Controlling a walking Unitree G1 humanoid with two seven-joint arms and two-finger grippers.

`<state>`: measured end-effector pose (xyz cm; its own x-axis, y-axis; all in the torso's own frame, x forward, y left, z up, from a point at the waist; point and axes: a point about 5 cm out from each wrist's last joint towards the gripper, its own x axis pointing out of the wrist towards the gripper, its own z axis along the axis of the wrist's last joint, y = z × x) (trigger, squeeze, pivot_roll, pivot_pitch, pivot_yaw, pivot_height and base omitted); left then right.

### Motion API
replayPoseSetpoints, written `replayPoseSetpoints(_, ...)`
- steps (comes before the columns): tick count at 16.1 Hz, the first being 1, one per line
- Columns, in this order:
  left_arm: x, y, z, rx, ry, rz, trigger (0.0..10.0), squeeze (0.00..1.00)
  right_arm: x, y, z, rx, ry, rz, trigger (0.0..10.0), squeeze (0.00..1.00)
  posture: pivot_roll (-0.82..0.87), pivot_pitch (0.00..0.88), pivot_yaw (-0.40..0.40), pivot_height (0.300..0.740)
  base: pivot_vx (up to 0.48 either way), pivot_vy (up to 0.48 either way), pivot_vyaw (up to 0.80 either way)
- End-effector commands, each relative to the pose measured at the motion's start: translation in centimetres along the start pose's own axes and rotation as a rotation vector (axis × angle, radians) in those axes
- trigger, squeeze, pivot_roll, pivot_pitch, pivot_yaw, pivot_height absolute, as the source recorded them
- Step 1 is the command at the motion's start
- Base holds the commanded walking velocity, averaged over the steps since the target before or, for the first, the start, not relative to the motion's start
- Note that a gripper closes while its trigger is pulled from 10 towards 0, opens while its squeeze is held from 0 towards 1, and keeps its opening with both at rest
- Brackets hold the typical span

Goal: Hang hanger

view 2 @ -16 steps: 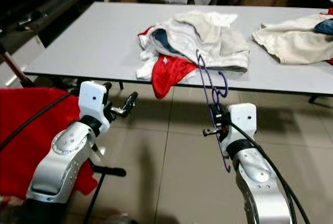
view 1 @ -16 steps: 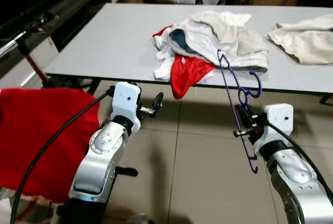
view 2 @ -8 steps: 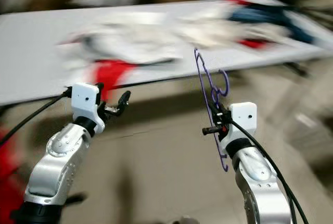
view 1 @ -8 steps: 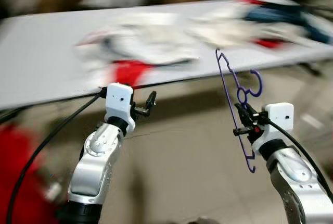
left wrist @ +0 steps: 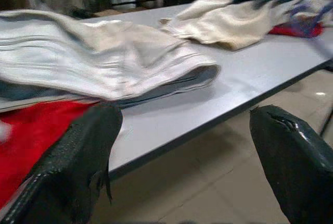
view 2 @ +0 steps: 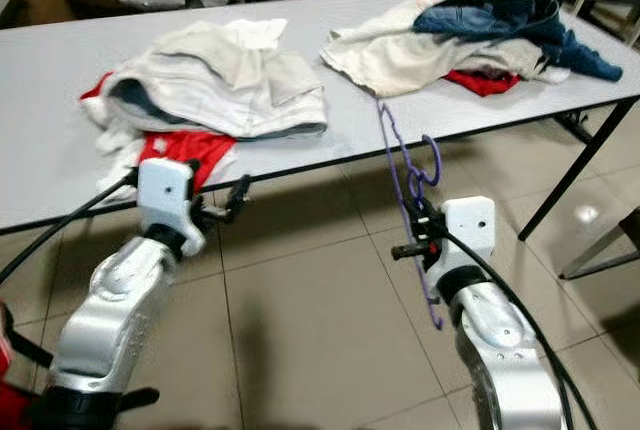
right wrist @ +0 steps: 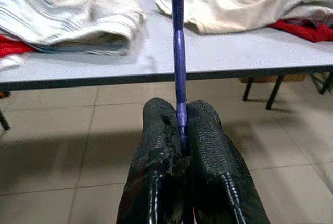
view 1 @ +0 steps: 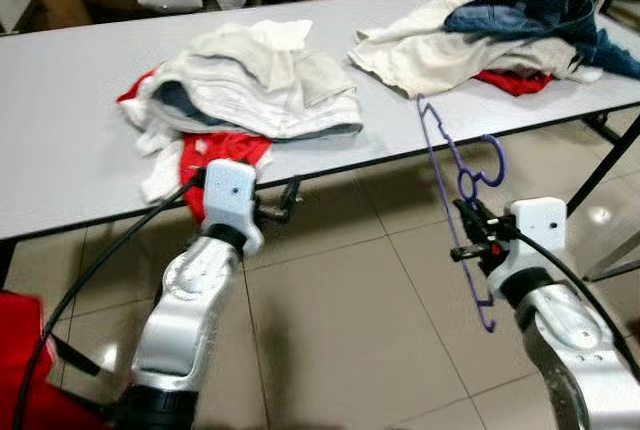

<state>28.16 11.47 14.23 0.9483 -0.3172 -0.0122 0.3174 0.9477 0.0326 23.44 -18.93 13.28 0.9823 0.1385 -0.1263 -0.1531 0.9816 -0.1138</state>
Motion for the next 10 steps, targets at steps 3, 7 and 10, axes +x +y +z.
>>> replayPoseSetpoints(3,-0.09,0.57,0.06,0.014,-0.004,0.016,10.0,0.0,-0.01,0.25,0.42,-0.001,-0.016,0.015,10.0,0.0,-0.01,0.045,0.013,0.74,0.284,0.0,0.0)
replayPoseSetpoints(7,-0.13,0.85,0.32,0.03,-0.019,0.027,10.0,0.0,0.11,0.66,0.44,-0.053,-0.011,0.05,10.0,0.0,-0.01,0.046,0.01,0.74,0.288,0.0,0.4)
replayPoseSetpoints(10,-0.17,0.64,0.22,0.047,-0.016,0.006,10.0,0.0,0.09,0.39,0.42,-0.021,-0.016,0.021,10.0,0.0,-0.01,0.044,0.016,0.74,0.289,0.0,0.0)
